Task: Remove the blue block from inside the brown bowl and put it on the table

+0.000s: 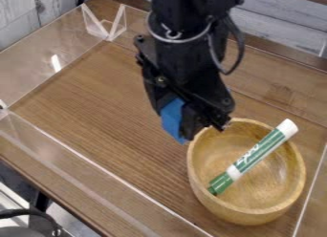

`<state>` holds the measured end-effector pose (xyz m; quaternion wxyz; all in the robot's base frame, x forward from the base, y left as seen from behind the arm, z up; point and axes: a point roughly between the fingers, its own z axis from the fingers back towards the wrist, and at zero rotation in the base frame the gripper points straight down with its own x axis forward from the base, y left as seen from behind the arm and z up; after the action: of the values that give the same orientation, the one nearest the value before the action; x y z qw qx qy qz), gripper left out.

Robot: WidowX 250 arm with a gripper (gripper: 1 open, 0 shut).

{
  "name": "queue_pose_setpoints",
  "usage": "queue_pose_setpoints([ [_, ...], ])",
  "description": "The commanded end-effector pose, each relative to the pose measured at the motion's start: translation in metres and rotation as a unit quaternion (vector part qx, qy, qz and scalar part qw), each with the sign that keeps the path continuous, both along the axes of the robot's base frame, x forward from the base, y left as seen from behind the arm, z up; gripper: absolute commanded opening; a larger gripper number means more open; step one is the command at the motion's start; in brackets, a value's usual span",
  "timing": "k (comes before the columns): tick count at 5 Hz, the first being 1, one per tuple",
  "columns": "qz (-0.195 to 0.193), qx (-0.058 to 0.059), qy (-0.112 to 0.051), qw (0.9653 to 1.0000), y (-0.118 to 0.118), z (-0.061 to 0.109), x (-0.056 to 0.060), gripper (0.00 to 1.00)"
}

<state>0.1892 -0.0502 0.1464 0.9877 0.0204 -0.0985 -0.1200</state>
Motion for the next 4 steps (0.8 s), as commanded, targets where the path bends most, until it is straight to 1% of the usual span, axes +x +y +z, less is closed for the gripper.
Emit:
queue_pose_setpoints([
  [1, 0.012, 0.001, -0.013, 0.9998, 0.009, 0.004, 0.000, 0.00],
  [2, 0.018, 0.004, -0.010, 0.9998, 0.016, -0.001, -0.002, 0.00],
  [4, 0.035, 0.012, -0.003, 0.9993, 0.026, -0.013, 0.000, 0.00],
])
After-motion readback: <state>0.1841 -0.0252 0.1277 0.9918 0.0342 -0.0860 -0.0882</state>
